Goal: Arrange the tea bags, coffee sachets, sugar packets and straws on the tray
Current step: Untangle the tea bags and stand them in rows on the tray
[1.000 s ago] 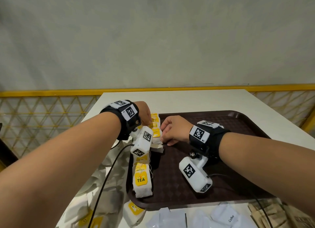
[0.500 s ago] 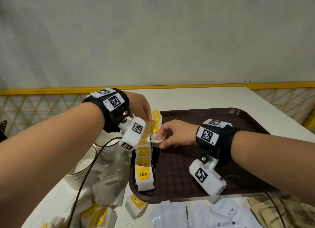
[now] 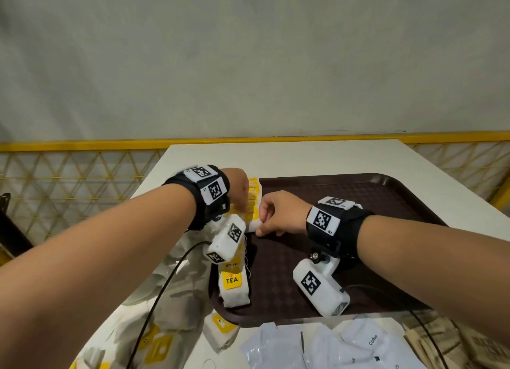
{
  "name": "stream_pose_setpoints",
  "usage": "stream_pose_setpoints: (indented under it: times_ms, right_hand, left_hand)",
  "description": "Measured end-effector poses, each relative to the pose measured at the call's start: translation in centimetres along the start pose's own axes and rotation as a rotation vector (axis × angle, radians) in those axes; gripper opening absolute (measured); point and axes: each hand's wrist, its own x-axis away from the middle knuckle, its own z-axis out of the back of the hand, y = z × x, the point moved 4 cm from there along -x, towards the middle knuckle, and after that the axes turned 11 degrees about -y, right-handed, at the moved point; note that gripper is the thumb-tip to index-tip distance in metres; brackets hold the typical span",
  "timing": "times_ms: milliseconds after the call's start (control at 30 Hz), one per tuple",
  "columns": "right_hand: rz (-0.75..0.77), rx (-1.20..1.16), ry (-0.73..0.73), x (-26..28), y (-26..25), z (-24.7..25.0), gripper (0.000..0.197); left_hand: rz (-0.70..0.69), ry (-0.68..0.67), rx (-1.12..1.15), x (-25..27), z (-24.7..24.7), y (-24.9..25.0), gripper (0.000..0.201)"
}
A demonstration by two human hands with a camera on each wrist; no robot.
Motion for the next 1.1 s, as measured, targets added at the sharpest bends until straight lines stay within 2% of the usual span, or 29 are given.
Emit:
stream_pose_setpoints:
  times_ms: [67,167,267,333,400,567,800,1100]
  right_hand:
    - [0.010,0.101,0.010,-0.3,-0.2,0.0,0.028]
    - [-0.024,0.098,-0.030,-0.6,-0.2,0.2,0.025]
    - [-0.084,-0.063,-0.058,-0.7,0.2,0.7,0.018]
    - [-0.108,-0.237,0.020,-0.8,0.5,1.3,0.019]
    - [-0.119,-0.314,0.115,-1.0,0.9,1.9,0.017]
    - [-0.120,-0.196,0.203,-2.0,0.9,1.4,0.033]
    - [-0.118,-0.142,0.199,-4.3,1.5,0.7,0.029]
    - [-0.160,-0.226,0.233,-4.5,1.0,2.4,0.021]
  left_hand:
    - [0.009,0.010,0.006,-0.4,-0.1,-0.2,0.018]
    - [0.015,0.061,0.053,-0.2,0.4,-0.7,0.017]
    - [0.023,0.100,0.120,0.3,1.0,-1.5,0.022]
    - [0.019,0.110,0.155,0.4,1.1,-1.8,0.023]
    - [0.027,0.107,0.167,0.4,1.0,-1.8,0.024]
    - [0.071,0.077,0.123,-0.6,0.3,-1.4,0.033]
    - [0.090,0.068,0.094,-1.1,0.2,-0.7,0.032]
    - [0.126,0.070,0.099,-1.6,2.1,-2.0,0.034]
